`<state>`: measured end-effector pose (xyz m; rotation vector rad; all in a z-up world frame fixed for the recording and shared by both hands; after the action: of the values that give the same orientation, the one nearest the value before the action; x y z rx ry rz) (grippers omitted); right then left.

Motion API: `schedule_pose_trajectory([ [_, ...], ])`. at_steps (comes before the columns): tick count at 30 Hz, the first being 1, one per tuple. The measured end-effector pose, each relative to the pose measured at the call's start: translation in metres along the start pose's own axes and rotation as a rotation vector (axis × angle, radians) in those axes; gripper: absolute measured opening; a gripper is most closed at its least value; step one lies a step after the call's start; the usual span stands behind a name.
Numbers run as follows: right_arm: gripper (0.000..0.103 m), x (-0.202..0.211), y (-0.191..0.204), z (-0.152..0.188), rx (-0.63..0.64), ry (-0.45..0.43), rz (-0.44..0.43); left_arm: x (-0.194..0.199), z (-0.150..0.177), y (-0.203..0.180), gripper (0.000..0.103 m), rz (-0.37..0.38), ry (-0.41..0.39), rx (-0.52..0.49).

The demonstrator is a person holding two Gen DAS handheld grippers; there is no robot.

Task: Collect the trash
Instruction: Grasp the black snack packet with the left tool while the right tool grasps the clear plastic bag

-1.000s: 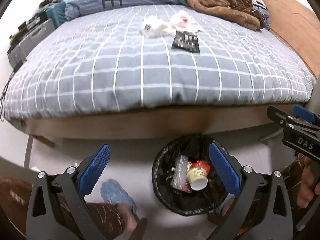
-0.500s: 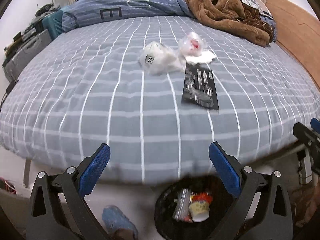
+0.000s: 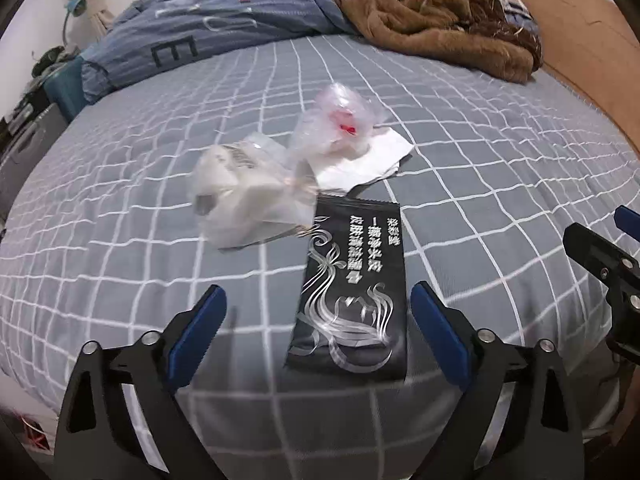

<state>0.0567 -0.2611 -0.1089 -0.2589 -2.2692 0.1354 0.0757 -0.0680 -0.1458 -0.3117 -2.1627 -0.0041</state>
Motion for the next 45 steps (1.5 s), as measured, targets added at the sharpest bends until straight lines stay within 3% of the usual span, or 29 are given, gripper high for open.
schedule_pose_trajectory([
  [5,0.094,-0.014,0.001,-0.011,-0.001,0.005,0.001,-0.015,0.0,0.001,0.077,0.006,0.036,0.042],
  [8,0.094,-0.017,0.006,-0.014,0.012,0.006,0.001,-0.017,0.003,-0.004,0.057,0.006,0.056,0.035],
  [16,0.094,-0.017,0.016,-0.02,0.02,-0.002,-0.002,-0.001,0.008,0.002,0.026,0.025,0.036,0.082],
  [24,0.094,-0.016,0.033,-0.029,0.025,-0.014,-0.023,0.048,-0.004,0.019,0.026,0.076,-0.054,0.084],
  [28,0.094,-0.014,0.052,-0.041,0.024,-0.029,-0.068,0.066,-0.014,0.053,0.026,0.039,-0.1,0.128],
  [35,0.094,-0.012,0.099,-0.065,0.088,-0.074,-0.129,0.065,-0.03,0.115,0.026,0.002,-0.115,0.216],
  [45,0.089,-0.037,0.137,-0.094,0.102,-0.071,-0.175,0.049,-0.054,0.157,0.027,-0.045,-0.126,0.207],
])
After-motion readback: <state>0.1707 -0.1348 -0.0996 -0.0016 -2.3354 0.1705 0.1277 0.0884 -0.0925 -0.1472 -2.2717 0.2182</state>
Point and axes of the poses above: each gripper's, at about its wrist camera, not at the fingertips, and x roughly against the way its jaws point, y to its left, z to its underside, the point moved 5 cm from there along -x, roughly the way its jaws point, and after that the axes turned 13 degrees about z, right-handed, at the moved point
